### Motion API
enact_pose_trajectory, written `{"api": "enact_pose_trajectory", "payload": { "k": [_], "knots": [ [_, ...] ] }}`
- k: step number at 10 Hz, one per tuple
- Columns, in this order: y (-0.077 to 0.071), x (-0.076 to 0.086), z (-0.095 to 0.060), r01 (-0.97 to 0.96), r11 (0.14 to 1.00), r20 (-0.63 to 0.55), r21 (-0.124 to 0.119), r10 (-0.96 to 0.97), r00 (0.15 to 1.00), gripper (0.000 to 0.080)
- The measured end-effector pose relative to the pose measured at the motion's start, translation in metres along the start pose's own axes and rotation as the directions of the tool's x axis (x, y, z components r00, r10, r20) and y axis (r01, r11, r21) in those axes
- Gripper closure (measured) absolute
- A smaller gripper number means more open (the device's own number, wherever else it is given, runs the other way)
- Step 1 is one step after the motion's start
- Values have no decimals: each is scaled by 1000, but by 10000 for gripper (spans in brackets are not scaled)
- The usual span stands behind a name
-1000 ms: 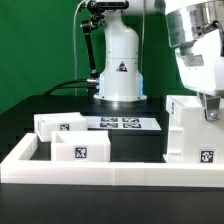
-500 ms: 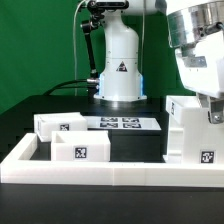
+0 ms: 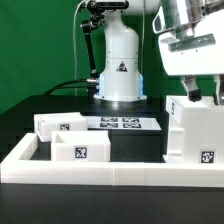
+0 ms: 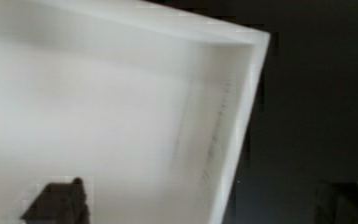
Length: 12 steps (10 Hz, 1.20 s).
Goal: Assemble drawer
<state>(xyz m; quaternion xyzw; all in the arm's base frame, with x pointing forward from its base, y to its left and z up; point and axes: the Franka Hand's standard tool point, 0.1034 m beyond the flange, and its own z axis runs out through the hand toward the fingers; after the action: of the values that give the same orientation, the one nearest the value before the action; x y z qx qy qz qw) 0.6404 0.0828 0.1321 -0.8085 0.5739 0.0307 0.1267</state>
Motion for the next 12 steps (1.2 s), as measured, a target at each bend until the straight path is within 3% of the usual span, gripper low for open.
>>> {"api": "enact_pose_trajectory", "payload": {
  "k": [1, 4, 5, 6, 9, 12],
  "knots": [
    [1, 8, -6, 68, 998, 8, 16, -68, 998, 152],
    [1, 5, -3, 88, 996, 9, 12, -88, 996, 150],
    [3, 5, -3, 201, 980, 11, 3, -201, 980, 150],
    [11, 5, -6, 421, 906, 44, -44, -419, 907, 150],
    [24, 25, -25, 764, 644, 95, -34, -759, 644, 150],
    [24, 22, -21, 849, 529, 100, -19, -844, 528, 150]
  ]
}}
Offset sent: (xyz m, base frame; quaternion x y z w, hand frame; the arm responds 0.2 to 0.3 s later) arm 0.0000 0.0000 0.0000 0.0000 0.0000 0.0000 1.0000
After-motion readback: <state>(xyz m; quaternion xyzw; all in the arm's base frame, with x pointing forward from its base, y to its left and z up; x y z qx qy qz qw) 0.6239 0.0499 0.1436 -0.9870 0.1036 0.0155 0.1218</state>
